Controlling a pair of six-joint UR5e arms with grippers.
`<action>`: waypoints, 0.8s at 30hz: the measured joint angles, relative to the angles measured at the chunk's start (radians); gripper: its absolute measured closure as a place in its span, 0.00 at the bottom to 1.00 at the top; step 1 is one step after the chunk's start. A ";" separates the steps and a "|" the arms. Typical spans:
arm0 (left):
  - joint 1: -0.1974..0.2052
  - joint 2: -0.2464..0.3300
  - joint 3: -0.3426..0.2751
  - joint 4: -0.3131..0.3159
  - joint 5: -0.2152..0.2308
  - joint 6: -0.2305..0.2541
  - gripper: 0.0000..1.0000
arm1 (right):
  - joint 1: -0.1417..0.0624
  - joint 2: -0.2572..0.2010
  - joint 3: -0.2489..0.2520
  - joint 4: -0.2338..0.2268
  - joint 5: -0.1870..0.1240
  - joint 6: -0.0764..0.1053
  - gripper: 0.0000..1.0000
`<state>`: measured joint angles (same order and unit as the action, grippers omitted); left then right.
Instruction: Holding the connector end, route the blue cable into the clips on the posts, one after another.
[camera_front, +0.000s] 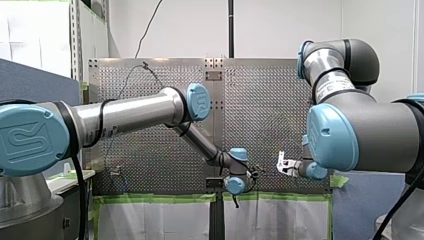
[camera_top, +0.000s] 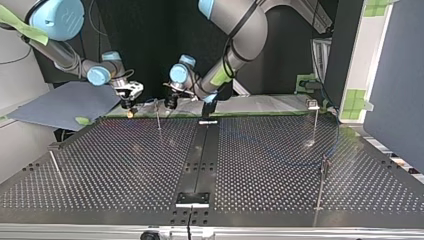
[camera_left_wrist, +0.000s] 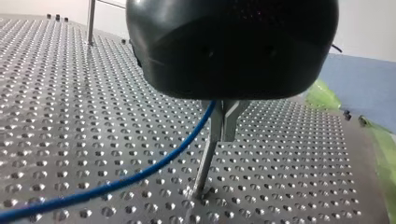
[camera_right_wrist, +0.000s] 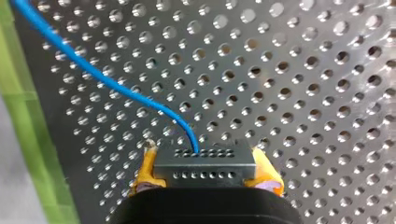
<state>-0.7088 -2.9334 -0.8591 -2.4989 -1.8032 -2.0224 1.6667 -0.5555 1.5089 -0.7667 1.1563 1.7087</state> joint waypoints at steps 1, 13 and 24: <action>0.003 0.000 0.002 0.000 0.003 -0.003 0.95 | -0.001 0.000 -0.005 0.004 -0.006 0.000 1.00; 0.031 0.000 0.036 -0.007 0.026 -0.035 0.95 | -0.018 0.001 -0.045 0.019 -0.055 0.015 1.00; 0.051 0.000 0.039 -0.016 0.031 -0.041 0.95 | -0.020 0.001 -0.065 0.020 -0.087 0.017 1.00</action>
<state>-0.6574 -2.9336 -0.8204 -2.5152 -1.7724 -2.0631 1.6463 -0.5547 1.4438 -0.7463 1.0693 1.7260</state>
